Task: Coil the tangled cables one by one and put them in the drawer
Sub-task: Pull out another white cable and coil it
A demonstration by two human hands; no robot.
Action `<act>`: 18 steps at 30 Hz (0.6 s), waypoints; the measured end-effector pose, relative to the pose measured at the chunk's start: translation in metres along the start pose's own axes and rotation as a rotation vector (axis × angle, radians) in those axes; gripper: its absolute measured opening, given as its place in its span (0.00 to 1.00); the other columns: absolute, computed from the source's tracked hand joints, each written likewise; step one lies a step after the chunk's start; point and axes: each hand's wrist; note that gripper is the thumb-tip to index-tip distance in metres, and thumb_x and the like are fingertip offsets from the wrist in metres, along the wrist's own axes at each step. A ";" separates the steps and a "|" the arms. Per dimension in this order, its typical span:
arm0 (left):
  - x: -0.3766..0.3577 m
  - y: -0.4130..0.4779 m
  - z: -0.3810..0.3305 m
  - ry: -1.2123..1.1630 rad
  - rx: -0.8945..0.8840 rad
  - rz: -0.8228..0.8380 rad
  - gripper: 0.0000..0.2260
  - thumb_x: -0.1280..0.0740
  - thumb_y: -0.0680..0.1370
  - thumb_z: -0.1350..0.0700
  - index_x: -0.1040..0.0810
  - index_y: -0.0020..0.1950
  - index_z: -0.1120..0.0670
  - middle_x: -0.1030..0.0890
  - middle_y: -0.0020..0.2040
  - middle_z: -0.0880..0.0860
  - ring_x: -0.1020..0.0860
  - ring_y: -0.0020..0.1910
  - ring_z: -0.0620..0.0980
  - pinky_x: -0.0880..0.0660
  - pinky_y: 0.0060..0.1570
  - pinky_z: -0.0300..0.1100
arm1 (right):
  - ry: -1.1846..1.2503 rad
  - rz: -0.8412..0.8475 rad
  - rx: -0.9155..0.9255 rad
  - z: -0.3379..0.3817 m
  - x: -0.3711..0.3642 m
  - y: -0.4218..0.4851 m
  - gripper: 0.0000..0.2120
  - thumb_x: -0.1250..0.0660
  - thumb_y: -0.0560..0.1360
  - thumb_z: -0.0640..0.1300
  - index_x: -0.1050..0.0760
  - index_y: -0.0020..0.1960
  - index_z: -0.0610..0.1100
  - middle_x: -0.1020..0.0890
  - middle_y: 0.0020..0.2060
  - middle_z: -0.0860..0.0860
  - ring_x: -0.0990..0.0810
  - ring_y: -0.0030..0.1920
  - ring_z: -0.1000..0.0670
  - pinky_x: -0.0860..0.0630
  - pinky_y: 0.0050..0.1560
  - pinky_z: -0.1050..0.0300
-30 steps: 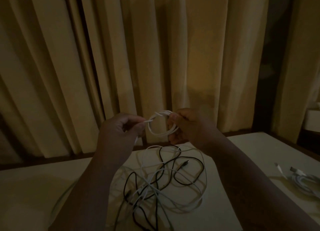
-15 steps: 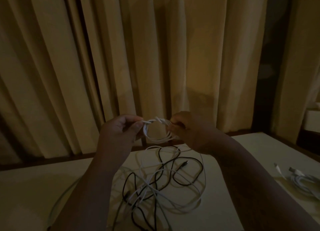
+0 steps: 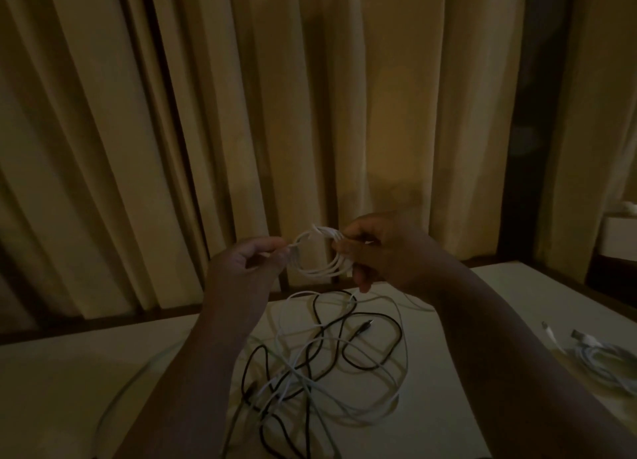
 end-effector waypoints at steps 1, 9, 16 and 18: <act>0.000 0.000 0.000 0.038 -0.006 0.009 0.05 0.26 0.76 0.54 0.14 0.48 0.44 0.14 0.47 0.45 0.18 0.50 0.42 0.23 0.49 0.42 | 0.018 0.001 -0.004 0.001 0.000 0.000 0.06 0.33 0.80 0.43 0.19 0.46 0.45 0.18 0.30 0.48 0.18 0.31 0.51 0.21 0.35 0.59; 0.002 0.002 -0.002 0.008 0.090 0.120 0.08 0.24 0.74 0.56 0.14 0.50 0.45 0.15 0.48 0.49 0.17 0.49 0.50 0.21 0.46 0.46 | 0.147 -0.007 -0.051 -0.002 -0.007 0.004 0.05 0.31 0.79 0.42 0.19 0.46 0.44 0.18 0.30 0.46 0.18 0.30 0.49 0.20 0.35 0.56; -0.001 0.000 -0.009 -0.177 0.307 0.174 0.04 0.31 0.79 0.58 0.16 0.47 0.55 0.13 0.41 0.53 0.15 0.38 0.45 0.18 0.47 0.49 | 0.184 -0.017 -0.106 -0.011 -0.008 0.008 0.06 0.31 0.79 0.43 0.17 0.47 0.43 0.20 0.32 0.44 0.21 0.31 0.48 0.22 0.33 0.57; -0.001 0.000 -0.008 -0.229 0.360 0.177 0.05 0.30 0.78 0.57 0.16 0.48 0.57 0.14 0.40 0.55 0.15 0.36 0.47 0.18 0.43 0.47 | 0.172 -0.072 -0.138 -0.015 -0.008 0.009 0.06 0.30 0.79 0.43 0.17 0.46 0.43 0.19 0.33 0.46 0.21 0.32 0.50 0.23 0.33 0.58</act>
Point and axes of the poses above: each hand's wrist, its own y-axis towards the middle knuckle, its own x-axis out of the back of the hand, z = x × y
